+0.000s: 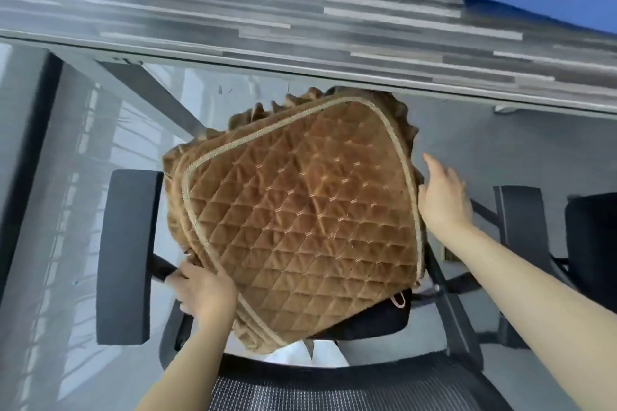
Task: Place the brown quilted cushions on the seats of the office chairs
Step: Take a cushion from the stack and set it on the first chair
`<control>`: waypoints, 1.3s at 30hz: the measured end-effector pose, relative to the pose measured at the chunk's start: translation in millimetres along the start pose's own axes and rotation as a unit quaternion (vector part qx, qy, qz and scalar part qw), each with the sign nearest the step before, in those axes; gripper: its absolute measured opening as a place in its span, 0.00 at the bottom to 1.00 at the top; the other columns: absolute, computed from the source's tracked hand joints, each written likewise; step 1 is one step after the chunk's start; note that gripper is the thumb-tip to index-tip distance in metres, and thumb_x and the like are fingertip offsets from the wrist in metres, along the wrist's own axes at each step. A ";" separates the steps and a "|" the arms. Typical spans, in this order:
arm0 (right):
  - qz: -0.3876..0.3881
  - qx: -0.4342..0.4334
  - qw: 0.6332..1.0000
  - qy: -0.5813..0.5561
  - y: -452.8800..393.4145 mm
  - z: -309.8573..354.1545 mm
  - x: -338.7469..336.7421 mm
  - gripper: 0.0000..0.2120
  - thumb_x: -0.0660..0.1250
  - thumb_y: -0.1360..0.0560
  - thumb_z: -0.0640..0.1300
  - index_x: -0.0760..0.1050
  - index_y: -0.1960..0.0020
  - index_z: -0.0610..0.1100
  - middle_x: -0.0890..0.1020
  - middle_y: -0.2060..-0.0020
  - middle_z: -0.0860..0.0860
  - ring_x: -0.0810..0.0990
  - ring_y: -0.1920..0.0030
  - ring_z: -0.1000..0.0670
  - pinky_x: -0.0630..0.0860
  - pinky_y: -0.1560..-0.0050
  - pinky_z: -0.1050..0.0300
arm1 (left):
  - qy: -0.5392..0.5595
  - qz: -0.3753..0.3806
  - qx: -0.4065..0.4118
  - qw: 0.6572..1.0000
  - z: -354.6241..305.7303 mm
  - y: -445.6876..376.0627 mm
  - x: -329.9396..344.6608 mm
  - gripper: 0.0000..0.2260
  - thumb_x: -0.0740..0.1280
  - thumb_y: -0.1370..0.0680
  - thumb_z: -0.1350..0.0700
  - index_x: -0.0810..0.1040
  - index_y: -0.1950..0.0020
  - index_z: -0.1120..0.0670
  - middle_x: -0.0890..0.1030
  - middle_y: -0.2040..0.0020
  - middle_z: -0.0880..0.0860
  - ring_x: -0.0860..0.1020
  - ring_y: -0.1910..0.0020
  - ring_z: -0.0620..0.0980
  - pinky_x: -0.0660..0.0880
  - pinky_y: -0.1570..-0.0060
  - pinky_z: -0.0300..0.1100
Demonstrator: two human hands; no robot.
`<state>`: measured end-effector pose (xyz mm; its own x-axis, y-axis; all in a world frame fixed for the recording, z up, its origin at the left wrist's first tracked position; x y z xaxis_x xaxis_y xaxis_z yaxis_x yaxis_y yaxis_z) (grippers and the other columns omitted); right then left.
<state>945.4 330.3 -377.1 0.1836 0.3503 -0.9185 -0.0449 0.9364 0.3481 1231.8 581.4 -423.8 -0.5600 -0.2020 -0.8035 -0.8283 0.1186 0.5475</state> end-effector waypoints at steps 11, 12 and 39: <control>0.229 0.251 0.941 -0.001 28.6 -53.6 94.4 0.27 0.64 0.29 0.44 0.66 0.32 0.35 0.71 0.36 0.37 0.70 0.35 0.35 0.70 0.37 0.46 | -0.054 0.058 -0.006 0.997 -14.9 -45.9 22.5 0.31 0.65 0.24 0.65 0.55 0.24 0.66 0.61 0.27 0.67 0.64 0.30 0.67 0.68 0.37 0.60; 0.234 0.254 0.939 0.002 34.8 -58.2 97.2 0.27 0.64 0.29 0.45 0.67 0.33 0.36 0.71 0.37 0.37 0.69 0.36 0.36 0.70 0.38 0.46 | -0.057 0.055 -0.007 0.997 -15.0 -46.8 24.2 0.31 0.64 0.24 0.65 0.54 0.24 0.66 0.61 0.28 0.67 0.64 0.30 0.68 0.67 0.37 0.59; 0.087 -0.248 0.953 0.149 80.7 24.7 127.7 0.34 0.60 0.22 0.54 0.52 0.21 0.47 0.56 0.23 0.41 0.52 0.23 0.36 0.54 0.26 0.36 | -0.331 0.065 0.568 0.750 -37.8 9.9 81.3 0.33 0.63 0.22 0.45 0.51 0.20 0.43 0.53 0.19 0.51 0.48 0.21 0.63 0.49 0.28 0.69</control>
<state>989.4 450.0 -461.7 -0.1517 0.4226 -0.8935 -0.5220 0.7334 0.4355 1178.7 529.4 -474.8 -0.2095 0.3663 -0.9066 -0.0329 0.9240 0.3809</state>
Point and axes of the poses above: each hand's wrist, its own y-axis away from the middle knuckle, its own x-axis out of the palm, z = x × y, the point moved 2 cm from there along -y, towards the middle knuckle
